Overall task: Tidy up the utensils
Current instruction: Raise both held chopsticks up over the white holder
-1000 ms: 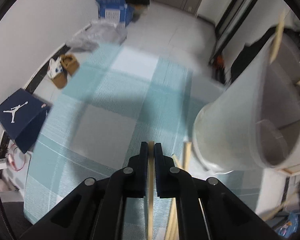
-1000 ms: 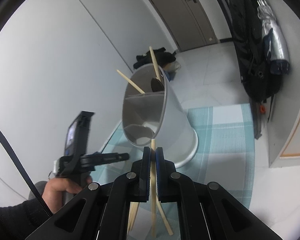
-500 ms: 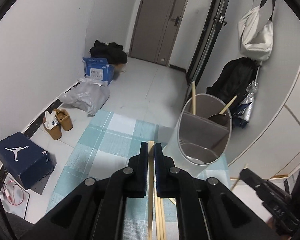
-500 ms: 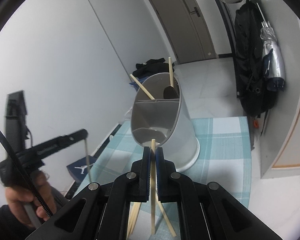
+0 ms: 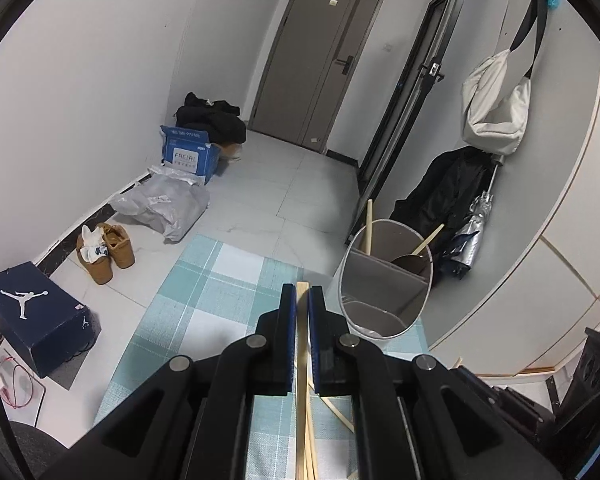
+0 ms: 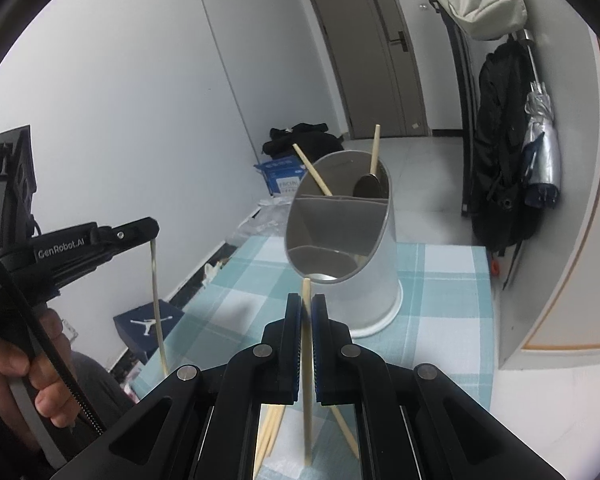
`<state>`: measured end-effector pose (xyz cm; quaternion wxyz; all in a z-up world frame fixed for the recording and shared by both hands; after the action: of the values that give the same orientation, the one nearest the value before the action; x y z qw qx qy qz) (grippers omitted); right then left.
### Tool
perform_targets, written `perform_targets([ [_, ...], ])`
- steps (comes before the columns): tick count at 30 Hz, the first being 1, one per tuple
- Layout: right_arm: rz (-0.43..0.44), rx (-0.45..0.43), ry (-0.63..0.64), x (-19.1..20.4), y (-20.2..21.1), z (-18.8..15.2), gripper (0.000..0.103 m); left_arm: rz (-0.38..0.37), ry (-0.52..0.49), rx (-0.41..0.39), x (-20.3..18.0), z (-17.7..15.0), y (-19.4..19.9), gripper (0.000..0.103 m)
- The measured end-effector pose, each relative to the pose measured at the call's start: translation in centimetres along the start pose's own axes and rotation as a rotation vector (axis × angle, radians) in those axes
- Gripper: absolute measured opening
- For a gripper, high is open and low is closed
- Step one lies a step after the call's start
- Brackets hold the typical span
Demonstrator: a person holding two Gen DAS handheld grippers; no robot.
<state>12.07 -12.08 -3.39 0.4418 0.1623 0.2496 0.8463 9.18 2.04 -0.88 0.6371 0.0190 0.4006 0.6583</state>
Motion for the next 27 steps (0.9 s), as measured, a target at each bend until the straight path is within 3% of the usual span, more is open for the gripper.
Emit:
perform_targets([
  [15, -0.01, -0.061, 0.012, 1.5, 2.3, 1.7, 0.004, -0.084, 0.022, -0.044, -1.0, 2.9, 1.6, 0.003],
  [27, 0.022, -0.191, -0.003, 0.3, 4.1, 7.9, 0.004, -0.168, 0.023, -0.117, -4.8, 7.0, 1.5, 0.003],
])
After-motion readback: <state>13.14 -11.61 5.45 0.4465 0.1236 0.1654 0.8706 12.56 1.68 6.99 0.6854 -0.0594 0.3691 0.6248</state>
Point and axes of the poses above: each gripper's, at about its wrist camera, not at the fingertips, and y roughly against the way its jaws point, x to its left, z to its top, the point moved 7 cm from there along -y, roughly the way its jaws point, and after that the axes turned 12 degrees about y, right-handed, at the moved point
